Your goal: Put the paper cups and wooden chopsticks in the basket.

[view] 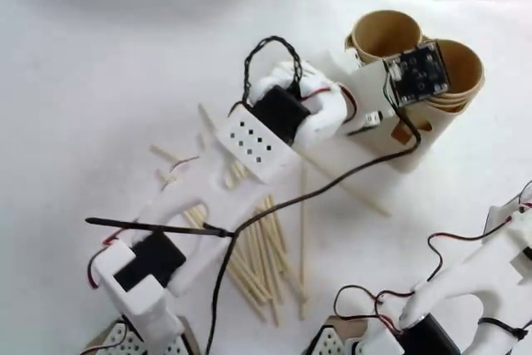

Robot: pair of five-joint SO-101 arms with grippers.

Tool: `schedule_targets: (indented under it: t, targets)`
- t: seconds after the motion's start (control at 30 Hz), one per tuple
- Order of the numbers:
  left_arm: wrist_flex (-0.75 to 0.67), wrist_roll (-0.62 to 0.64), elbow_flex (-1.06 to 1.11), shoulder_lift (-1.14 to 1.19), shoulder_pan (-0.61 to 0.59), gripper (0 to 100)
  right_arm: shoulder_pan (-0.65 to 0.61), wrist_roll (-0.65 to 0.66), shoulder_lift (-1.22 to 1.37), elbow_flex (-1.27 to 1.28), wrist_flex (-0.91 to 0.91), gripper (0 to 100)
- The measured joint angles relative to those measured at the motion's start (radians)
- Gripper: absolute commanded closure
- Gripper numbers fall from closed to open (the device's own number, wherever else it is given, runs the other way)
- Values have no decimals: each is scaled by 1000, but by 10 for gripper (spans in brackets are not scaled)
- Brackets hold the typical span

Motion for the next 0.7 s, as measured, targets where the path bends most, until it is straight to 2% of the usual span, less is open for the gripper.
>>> schedule_targets:
  t: [0.2,0.43,0.6,0.7]
  targets:
    - [-20,0,-78,0,-58,811,0,0,0,0,0,980]
    - [-123,12,-84,11,-69,810,0,0,0,0,0,980]
    - [-126,12,-196,161,-69,812,0,0,0,0,0,980]
    - [-68,12,-316,272,-69,812,0,0,0,0,0,980]
